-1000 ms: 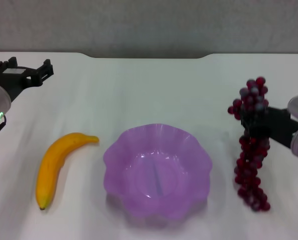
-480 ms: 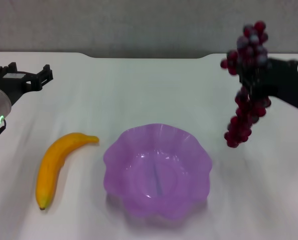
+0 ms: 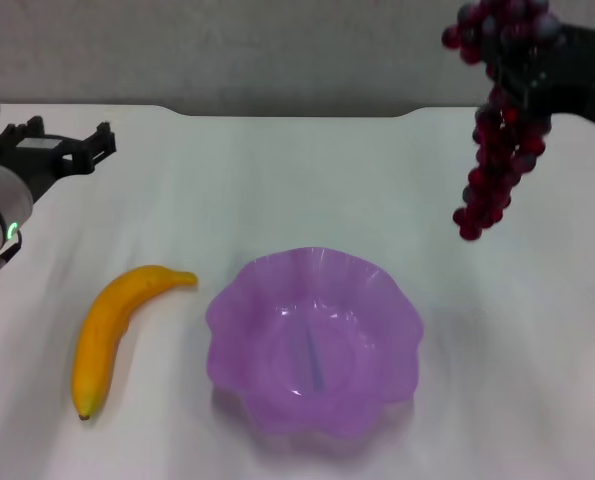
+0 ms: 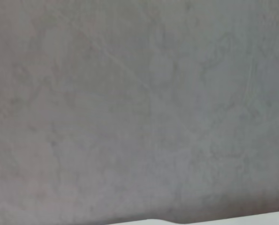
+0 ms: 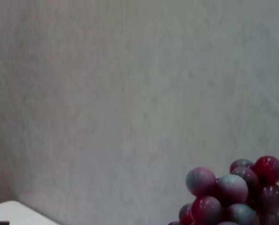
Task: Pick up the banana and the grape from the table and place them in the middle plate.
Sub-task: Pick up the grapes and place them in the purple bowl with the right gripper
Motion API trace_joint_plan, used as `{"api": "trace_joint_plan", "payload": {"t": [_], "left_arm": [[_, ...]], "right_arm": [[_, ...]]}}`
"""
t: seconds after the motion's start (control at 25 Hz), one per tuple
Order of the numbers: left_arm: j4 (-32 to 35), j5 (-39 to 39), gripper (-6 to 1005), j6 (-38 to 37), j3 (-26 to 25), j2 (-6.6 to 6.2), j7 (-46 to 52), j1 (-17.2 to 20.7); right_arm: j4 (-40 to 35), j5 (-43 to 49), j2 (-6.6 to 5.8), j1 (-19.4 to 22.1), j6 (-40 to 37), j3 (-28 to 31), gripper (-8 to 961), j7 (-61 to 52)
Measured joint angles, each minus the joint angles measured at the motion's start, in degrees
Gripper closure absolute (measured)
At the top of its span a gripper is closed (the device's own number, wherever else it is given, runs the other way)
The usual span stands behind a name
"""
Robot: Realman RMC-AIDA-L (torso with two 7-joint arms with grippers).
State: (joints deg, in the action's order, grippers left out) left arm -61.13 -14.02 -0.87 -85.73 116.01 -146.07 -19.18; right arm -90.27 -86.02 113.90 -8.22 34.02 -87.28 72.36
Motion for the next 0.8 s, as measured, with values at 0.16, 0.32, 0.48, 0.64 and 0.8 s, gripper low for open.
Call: {"api": "trace_joint_plan", "payload": {"t": [0.16, 0.32, 0.48, 0.64, 0.8], "left_arm": [[0.07, 0.06, 120, 0.00, 0.13, 0.00, 0.00, -0.32], [0.07, 0.18, 120, 0.00, 0.14, 0.00, 0.00, -0.63], [0.07, 0.20, 120, 0.00, 0.21, 0.05, 0.00, -0.85], [0.06, 0.28, 120, 0.00, 0.21, 0.02, 0.00, -0.86], [0.04, 0.32, 120, 0.00, 0.22, 0.04, 0.00, -1.01]], "right_arm": [[3.62, -4.02, 0.49, -3.21, 0.43, 0.73, 667, 5.45], [10.58, -12.94, 0.57, -7.06, 5.18, 0.55, 668, 14.63], [20.37, -20.45, 0.62, -12.08, 12.98, 0.51, 669, 24.39], [30.02, -25.21, 0.98, -16.10, 18.52, 0.04, 669, 31.73], [36.47, -29.46, 1.21, -19.15, 19.24, -3.11, 668, 38.47]]}}
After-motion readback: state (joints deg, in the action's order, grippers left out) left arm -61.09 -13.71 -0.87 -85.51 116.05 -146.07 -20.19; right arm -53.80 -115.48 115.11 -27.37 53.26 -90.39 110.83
